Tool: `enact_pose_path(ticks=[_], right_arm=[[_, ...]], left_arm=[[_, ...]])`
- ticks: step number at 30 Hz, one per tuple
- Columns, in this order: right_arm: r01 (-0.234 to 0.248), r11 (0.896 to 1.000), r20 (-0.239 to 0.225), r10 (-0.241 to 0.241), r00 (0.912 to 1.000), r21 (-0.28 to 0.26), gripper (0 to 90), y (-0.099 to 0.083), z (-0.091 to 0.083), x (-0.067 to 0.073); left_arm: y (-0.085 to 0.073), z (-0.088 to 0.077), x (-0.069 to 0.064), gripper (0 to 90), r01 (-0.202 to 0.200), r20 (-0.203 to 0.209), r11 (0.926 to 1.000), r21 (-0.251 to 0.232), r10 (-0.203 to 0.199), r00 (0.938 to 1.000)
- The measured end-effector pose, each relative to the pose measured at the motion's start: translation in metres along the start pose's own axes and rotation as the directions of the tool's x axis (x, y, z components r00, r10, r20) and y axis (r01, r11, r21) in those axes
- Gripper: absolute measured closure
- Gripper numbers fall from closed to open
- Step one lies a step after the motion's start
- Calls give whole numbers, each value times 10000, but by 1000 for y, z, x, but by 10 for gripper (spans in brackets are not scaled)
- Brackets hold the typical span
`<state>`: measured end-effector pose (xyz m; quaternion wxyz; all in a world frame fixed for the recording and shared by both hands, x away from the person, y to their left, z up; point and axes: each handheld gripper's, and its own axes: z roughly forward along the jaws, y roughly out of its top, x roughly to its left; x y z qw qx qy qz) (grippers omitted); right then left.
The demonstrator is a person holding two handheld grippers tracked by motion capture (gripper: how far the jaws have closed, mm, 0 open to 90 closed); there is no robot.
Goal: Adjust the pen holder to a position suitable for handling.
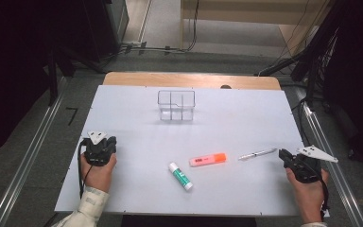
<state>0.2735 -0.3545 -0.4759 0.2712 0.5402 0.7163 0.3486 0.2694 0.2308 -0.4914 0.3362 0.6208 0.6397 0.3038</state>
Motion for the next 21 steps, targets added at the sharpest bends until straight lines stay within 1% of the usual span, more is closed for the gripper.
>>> enact_pose_path(ticks=[1, 3, 5, 8, 10, 13, 14, 17, 20, 21], right_arm=[[-63, 10000, -67, 63, 10000, 22, 880, 0, 0, 0], [9, 10000, -64, -8, 10000, 83, 883, 0, 0, 0], [-18, 9999, -136, 19, 9999, 101, 883, 1, 2, 1], [-4, 9999, -190, 6, 9998, 123, 883, 3, 5, 2], [10, 9999, -162, -8, 9999, 127, 883, 4, 7, 4], [256, 9996, -305, -254, 9992, 77, 883, 14, 17, 12], [289, 9996, -384, -286, 9989, 68, 883, 17, 20, 16], [542, 9985, -561, -541, 9970, -7, 883, 30, 32, 29], [714, 9973, -839, -724, 9938, -148, 883, 46, 48, 45], [759, 9969, -893, -773, 9930, -188, 883, 51, 54, 50]], left_arm=[[0, 0, 0, 900, 0, 0, 10000, 0, 0, 10000], [1, 1, 1, 900, -38, 81, 9999, 133, 37, 10000], [1, 2, -1, 900, -44, 122, 9999, 103, 42, 9999], [5, 5, -4, 900, -200, 58, 9998, -2, 200, 9998], [6, 7, -4, 900, -216, 14, 9998, -38, 216, 9998], [11, 16, -5, 900, -230, -77, 9997, 5, 230, 9997], [13, 19, -7, 900, -206, -79, 9998, -17, 206, 9998], [20, 26, -11, 900, -322, -58, 9994, -102, 321, 9995], [31, 36, -16, 900, -344, 26, 9993, -161, 344, 9994], [35, 40, -18, 900, -311, 134, 9994, -166, 313, 9994]])
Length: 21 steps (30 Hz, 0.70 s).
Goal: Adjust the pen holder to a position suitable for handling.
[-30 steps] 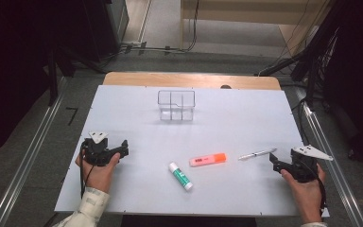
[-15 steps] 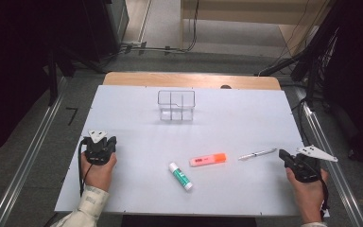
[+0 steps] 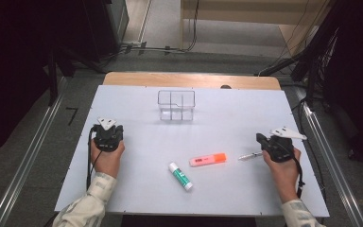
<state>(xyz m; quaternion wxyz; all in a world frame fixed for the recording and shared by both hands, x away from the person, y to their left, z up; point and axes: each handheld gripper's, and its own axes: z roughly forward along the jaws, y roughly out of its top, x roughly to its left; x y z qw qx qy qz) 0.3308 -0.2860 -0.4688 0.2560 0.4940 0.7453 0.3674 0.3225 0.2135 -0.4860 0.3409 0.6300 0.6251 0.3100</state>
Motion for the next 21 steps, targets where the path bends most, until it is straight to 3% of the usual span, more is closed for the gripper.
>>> enact_pose_path(ticks=[4, 11, 16, 21], right_arm=[[-141, 9998, -464, 135, 9988, -133, 883, 21, 26, 19], [70, 9999, -950, -78, 9954, -86, 883, 58, 68, 57], [230, 9997, -1123, -230, 9934, -16, 883, 75, 90, 79], [158, 9999, -1196, -153, 9927, 32, 883, 84, 108, 92]], left_arm=[[16, 16, -10, 900, 14, 120, 10000, -10, -13, 9999], [41, 36, -31, 900, -104, 279, 9997, -215, 110, 9995], [50, 51, -41, 900, -20, 367, 9999, -150, 25, 9993], [53, 62, -49, 900, 57, 470, 10000, -41, -55, 9989]])
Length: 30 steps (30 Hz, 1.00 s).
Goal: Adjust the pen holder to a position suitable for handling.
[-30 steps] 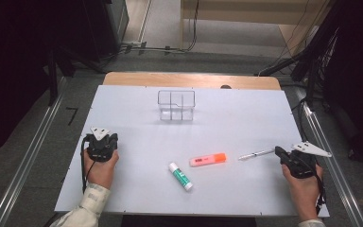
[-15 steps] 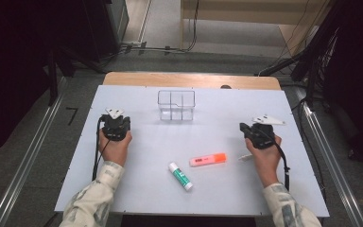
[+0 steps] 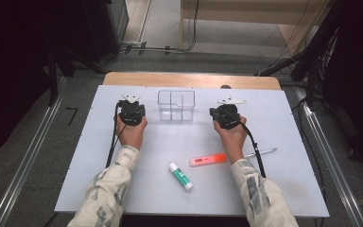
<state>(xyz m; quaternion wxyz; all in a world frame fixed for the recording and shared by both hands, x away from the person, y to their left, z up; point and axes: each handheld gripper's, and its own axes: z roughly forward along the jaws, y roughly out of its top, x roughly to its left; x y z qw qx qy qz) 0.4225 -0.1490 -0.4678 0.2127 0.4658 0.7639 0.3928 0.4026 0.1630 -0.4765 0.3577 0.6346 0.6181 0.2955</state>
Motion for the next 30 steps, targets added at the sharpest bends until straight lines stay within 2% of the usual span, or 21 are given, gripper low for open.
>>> enact_pose_path(ticks=[8, 12, 15, 17, 27, 30], right_arm=[[15, 9998, -40, -14, 10000, 195, 883, 9, 23, 11], [-89, 9997, -29, 90, 10000, 245, 883, 14, 33, 16], [-203, 9995, 29, 202, 9998, 243, 883, 15, 39, 19], [-354, 9991, -4, 354, 9994, 237, 883, 15, 42, 21], [-376, 9988, -50, 377, 9993, 302, 882, 15, 52, 25], [-439, 9986, -103, 442, 9990, 299, 882, 15, 52, 28]], left_arm=[[4, 8, -9, 900, 76, 206, 10000, -3, -75, 9998], [5, 13, -13, 900, 123, 219, 9999, 43, -124, 9997], [6, 15, -17, 900, 93, 395, 9999, 47, -95, 9992], [7, 16, -20, 900, 64, 429, 10000, 44, -66, 9991], [9, 18, -30, 900, -17, 904, 10000, -1, 17, 9959], [9, 18, -33, 900, -89, 919, 10000, -16, 90, 9957]])
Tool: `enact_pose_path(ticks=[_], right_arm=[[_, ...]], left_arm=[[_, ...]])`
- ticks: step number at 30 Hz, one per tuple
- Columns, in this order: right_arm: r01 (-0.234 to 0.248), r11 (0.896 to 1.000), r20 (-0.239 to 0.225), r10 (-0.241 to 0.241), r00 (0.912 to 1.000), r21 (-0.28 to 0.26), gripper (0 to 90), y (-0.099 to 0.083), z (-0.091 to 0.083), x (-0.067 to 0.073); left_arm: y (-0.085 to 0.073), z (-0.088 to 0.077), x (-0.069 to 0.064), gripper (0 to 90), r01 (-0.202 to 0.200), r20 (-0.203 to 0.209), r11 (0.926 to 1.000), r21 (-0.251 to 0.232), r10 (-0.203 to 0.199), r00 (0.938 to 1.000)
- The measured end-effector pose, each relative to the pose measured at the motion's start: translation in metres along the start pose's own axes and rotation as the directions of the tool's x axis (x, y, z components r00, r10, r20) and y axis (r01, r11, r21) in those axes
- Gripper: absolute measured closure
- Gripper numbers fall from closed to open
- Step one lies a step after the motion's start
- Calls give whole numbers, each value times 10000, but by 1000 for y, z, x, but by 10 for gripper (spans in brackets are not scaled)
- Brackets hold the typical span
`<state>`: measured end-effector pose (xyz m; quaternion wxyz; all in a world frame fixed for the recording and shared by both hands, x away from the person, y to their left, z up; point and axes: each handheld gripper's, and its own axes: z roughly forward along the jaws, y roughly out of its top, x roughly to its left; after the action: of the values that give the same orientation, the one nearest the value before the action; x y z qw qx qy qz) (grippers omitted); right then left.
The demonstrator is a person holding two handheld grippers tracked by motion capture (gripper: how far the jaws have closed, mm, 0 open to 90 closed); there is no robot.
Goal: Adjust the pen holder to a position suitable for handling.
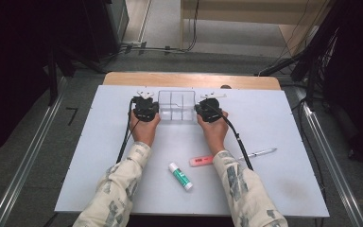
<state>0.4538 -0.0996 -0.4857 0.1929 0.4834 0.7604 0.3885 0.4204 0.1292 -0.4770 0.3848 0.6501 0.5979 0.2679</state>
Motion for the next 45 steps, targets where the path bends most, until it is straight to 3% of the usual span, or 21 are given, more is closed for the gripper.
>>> enact_pose_path(ticks=[17, 26, 40, 45], right_arm=[[-14, 10000, 237, 16, 9997, -76, 885, -2, -11, -7], [-153, 9998, 400, 157, 9991, -95, 886, -18, -33, -23], [-191, 9995, 741, 210, 9970, -264, 886, -46, -82, -41], [-484, 9982, 867, 514, 9949, -363, 886, -52, -90, -53]], left_arm=[[-2, -4, -11, 900, -321, 293, 9994, 89, 318, 9991], [-5, -11, -39, 900, -740, 809, 9972, 56, 733, 9940], [-21, -18, -77, 900, -1294, 1464, 9913, 225, 1248, 9813], [-22, -18, -91, 900, -1463, 1633, 9888, 282, 1398, 9766]])
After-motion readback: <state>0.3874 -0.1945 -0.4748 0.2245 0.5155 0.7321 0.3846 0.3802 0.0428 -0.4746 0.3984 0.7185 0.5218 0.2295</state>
